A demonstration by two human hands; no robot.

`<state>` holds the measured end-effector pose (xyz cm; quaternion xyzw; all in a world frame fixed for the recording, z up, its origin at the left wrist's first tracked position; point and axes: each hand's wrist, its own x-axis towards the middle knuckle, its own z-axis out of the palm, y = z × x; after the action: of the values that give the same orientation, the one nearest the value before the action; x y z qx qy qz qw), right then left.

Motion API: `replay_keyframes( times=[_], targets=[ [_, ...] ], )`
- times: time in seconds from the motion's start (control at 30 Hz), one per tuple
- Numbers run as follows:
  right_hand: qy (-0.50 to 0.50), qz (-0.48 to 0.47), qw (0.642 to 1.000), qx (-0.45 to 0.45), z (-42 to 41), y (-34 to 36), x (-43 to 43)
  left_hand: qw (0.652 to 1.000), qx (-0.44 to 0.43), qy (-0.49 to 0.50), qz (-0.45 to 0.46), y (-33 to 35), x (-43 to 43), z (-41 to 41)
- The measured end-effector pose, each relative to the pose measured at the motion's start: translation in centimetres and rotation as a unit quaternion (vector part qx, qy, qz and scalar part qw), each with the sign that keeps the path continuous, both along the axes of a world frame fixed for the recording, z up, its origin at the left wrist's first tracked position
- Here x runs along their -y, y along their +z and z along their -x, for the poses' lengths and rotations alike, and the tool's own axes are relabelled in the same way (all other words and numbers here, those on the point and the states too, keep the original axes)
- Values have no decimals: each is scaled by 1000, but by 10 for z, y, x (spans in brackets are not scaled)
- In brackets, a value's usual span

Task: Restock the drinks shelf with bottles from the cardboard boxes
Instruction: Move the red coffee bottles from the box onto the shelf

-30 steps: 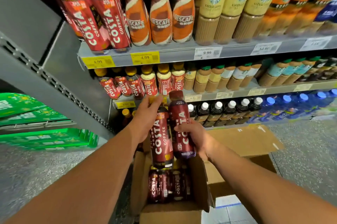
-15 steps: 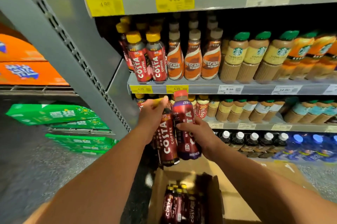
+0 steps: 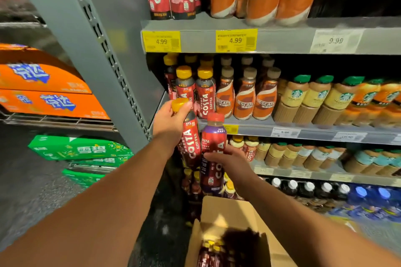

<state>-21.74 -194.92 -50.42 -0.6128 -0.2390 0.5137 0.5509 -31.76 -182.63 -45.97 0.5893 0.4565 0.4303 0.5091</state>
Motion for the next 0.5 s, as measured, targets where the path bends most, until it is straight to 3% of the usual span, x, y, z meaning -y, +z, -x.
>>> replay_keyframes(
  times=[0.2,0.5],
  targets=[
    [-11,-15,1000,20,15,16,-21,995,-19,50,-78,21,-35,3],
    [-20,-15,999,21,18,11,-38,980,-90,123,-126,23,-69,-6]
  ],
)
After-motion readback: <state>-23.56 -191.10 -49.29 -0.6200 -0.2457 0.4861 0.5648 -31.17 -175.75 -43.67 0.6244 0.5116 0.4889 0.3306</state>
